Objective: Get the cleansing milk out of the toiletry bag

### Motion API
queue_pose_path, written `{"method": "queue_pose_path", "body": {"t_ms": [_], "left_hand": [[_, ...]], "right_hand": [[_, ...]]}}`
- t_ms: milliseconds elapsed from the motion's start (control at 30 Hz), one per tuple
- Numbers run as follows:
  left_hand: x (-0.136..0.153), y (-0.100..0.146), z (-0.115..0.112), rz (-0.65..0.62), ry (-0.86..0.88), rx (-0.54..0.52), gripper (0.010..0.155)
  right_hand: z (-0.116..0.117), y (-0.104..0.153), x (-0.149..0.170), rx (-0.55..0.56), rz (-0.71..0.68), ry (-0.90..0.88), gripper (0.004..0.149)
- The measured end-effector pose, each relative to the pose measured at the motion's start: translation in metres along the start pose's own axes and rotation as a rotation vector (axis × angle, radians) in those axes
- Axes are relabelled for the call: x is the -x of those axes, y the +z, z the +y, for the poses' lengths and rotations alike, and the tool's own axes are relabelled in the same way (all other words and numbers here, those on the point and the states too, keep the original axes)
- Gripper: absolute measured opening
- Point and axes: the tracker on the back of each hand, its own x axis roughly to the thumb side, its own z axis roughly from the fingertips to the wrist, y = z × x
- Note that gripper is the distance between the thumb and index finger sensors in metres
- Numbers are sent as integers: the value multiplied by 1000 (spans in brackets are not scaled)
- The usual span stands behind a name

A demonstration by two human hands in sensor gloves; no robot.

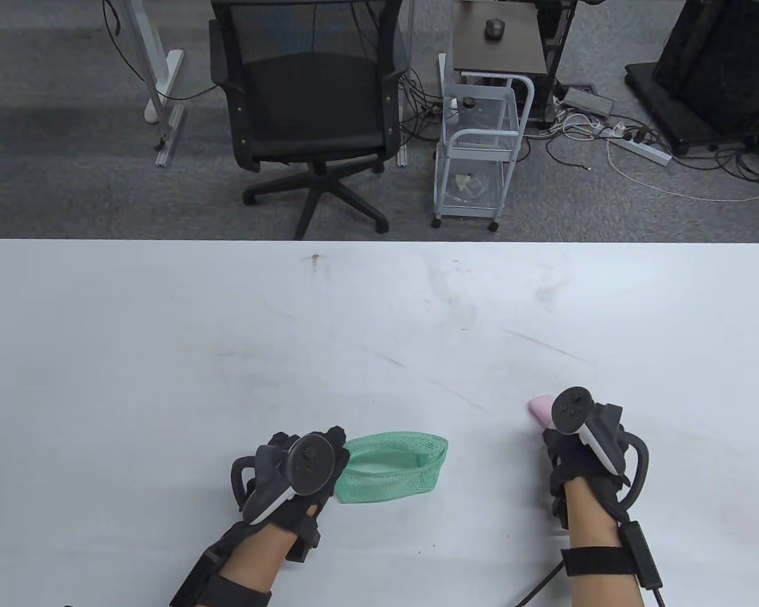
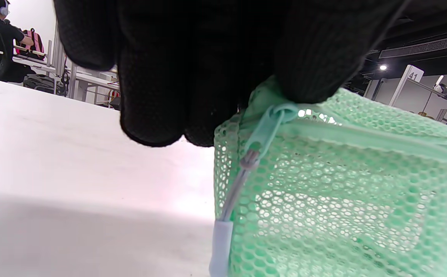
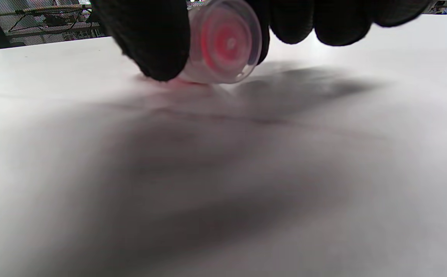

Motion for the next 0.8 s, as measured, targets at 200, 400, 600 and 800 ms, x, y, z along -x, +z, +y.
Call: {"method": "queue_pose_path", "body": {"t_ms": [200, 400, 600, 800], "left_hand": [[1, 0, 0, 3, 2, 0, 47], [0, 0, 0, 3, 4, 1, 47], [0, 0, 0, 3, 5, 1, 47], [1, 0, 1, 5, 8, 0, 47]], "right_hand": [[-3, 1, 0, 20, -2, -30, 72], [-11, 5, -2, 82, -28, -68, 75], [-29, 19, -19, 194, -142, -91, 73], [-45, 46, -40, 306, -320, -109, 69]]}}
